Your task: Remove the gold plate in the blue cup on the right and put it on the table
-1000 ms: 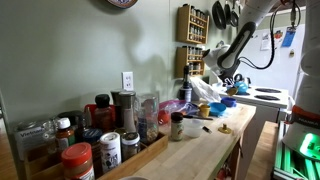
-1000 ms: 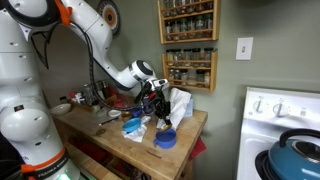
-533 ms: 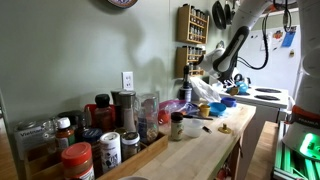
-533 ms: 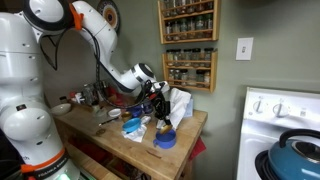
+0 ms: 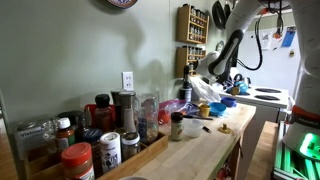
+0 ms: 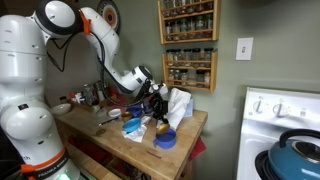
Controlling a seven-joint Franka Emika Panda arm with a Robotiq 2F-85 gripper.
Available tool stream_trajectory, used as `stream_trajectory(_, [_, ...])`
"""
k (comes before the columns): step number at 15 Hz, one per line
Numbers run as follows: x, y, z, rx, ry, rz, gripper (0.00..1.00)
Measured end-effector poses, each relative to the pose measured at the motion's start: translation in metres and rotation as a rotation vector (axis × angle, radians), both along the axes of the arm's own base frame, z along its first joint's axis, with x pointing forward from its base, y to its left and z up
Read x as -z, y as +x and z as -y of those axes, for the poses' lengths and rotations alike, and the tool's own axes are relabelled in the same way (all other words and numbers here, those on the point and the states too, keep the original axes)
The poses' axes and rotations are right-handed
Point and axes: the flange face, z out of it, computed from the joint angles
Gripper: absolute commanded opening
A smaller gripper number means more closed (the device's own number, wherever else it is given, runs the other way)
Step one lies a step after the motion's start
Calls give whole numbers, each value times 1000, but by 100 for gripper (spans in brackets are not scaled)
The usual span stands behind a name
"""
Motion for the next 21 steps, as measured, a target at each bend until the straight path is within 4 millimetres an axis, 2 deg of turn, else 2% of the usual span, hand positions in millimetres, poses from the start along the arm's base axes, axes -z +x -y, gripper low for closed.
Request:
stream_trajectory(16, [2,20,8,-5,-19,-102,0])
stream_trajectory(21, [12,21,13,-24,25,-127,0])
